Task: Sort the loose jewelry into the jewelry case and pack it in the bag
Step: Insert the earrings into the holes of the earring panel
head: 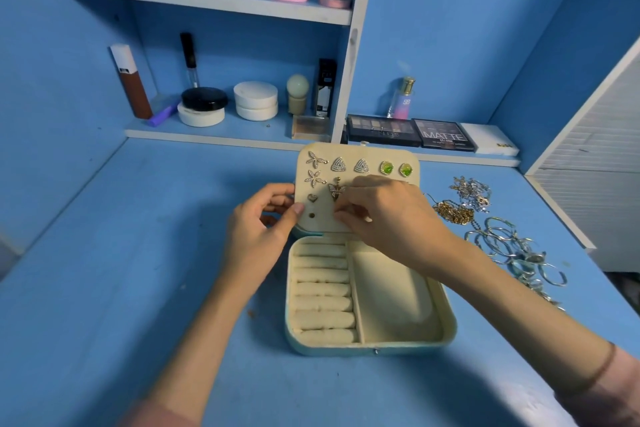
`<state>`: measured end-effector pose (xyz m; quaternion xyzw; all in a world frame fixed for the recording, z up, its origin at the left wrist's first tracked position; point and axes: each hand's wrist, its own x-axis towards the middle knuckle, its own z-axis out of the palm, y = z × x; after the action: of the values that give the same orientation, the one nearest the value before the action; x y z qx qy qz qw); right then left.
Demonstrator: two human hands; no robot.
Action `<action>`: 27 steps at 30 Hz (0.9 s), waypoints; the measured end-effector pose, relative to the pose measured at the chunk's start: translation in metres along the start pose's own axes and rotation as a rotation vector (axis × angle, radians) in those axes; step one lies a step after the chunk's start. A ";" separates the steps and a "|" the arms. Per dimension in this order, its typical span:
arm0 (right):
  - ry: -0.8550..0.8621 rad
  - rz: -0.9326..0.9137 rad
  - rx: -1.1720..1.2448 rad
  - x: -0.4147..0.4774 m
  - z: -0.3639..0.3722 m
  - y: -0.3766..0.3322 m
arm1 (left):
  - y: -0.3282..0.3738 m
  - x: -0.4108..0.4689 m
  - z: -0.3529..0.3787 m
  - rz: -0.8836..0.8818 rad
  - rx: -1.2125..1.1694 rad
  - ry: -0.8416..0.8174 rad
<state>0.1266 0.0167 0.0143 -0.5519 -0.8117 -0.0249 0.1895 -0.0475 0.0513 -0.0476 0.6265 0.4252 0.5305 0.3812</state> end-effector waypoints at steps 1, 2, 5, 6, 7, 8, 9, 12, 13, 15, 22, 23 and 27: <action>0.010 0.006 0.011 -0.001 -0.001 0.002 | 0.000 0.000 0.000 0.000 0.001 0.000; 0.017 0.022 0.030 -0.003 -0.003 0.004 | 0.001 0.000 0.000 -0.001 0.002 0.000; 0.054 0.073 0.112 -0.011 -0.009 0.015 | 0.001 -0.001 0.000 -0.005 0.001 0.001; 0.060 0.092 0.138 -0.014 -0.012 0.019 | 0.001 -0.001 0.000 -0.005 0.002 0.002; 0.062 0.115 0.160 -0.018 -0.014 0.024 | 0.001 -0.001 0.000 -0.003 0.005 0.003; 0.061 0.140 0.177 -0.021 -0.016 0.029 | 0.000 -0.001 0.000 -0.001 0.008 0.003; 0.061 0.163 0.189 -0.025 -0.020 0.034 | 0.000 -0.001 0.000 0.001 0.010 0.004; 0.059 0.245 0.235 -0.035 -0.032 0.049 | -0.001 0.000 0.000 0.010 0.013 -0.001; 0.050 0.270 0.249 -0.039 -0.034 0.056 | -0.002 0.000 0.000 0.013 0.012 -0.003; 0.007 0.306 0.231 -0.045 -0.037 0.070 | -0.004 0.001 -0.001 0.016 0.004 -0.005; -0.181 0.328 0.055 -0.065 -0.045 0.098 | -0.006 0.002 -0.001 0.022 0.006 -0.009; -0.206 0.323 0.041 -0.067 -0.046 0.100 | -0.006 0.002 -0.001 0.021 0.011 -0.007; -0.279 0.318 -0.014 -0.074 -0.044 0.101 | -0.006 0.002 -0.001 0.031 0.031 -0.012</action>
<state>0.2543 -0.0202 0.0135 -0.6725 -0.7325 0.0763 0.0729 -0.0493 0.0555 -0.0522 0.6421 0.4215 0.5256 0.3658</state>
